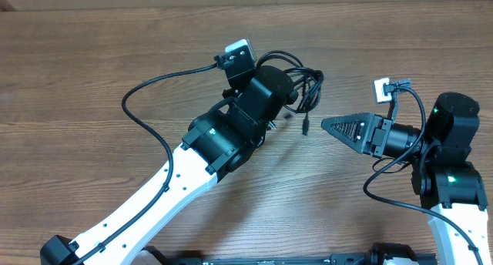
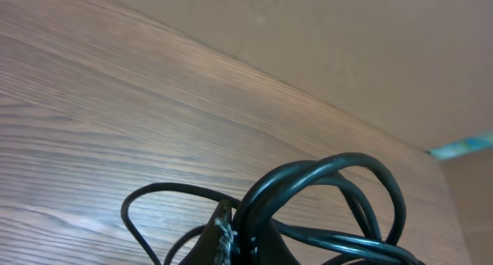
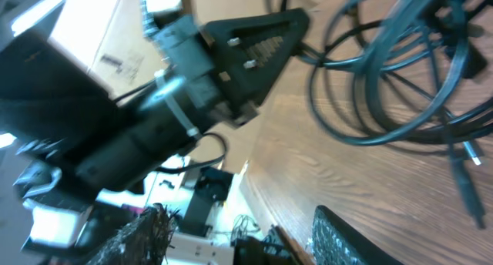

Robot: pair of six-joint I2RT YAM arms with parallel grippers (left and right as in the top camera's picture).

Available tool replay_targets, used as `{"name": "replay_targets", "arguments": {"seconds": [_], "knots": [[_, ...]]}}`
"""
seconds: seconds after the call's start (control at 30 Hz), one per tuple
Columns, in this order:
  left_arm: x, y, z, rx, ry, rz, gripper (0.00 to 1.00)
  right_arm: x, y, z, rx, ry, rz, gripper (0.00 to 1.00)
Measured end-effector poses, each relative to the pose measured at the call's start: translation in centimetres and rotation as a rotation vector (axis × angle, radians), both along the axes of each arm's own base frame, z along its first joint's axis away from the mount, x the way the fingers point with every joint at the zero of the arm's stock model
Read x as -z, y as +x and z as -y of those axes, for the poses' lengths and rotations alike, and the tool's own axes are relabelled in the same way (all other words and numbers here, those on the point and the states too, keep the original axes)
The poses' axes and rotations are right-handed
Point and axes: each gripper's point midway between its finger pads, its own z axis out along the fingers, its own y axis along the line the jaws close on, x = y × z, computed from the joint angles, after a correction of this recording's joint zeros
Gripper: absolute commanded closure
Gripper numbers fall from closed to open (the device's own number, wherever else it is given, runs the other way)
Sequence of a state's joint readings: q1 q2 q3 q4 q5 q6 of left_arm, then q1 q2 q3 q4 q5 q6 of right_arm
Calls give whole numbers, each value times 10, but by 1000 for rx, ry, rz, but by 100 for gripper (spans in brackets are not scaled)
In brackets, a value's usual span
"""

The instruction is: Untangle cables

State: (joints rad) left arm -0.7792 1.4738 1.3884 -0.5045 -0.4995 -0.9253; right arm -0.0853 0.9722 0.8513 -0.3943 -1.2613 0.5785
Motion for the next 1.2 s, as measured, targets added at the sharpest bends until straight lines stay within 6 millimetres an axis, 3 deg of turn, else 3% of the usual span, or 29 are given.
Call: {"name": "replay_targets", "arguments": {"seconds": [0.57,0.63,0.8,0.9,1.07,1.2], "knots": [[-17,-23,54,154,-100,40,96,8,11,6,81,-19,-65,41],[-18,-23,54,147,-108,45,96,9,10,6,82,-18,-69,38],[-19,-21,50,82,-170,36,95,9,11,6,89,-7,-103,20],[-19,-19,47,32,-224,27,95,12,11,7,102,-6,-133,16],[-19,-18,45,-30,-313,6,95,22,20,13,191,-10,-233,18],[-17,-18,45,-75,-387,-17,96,19,28,17,241,10,-257,24]]}}
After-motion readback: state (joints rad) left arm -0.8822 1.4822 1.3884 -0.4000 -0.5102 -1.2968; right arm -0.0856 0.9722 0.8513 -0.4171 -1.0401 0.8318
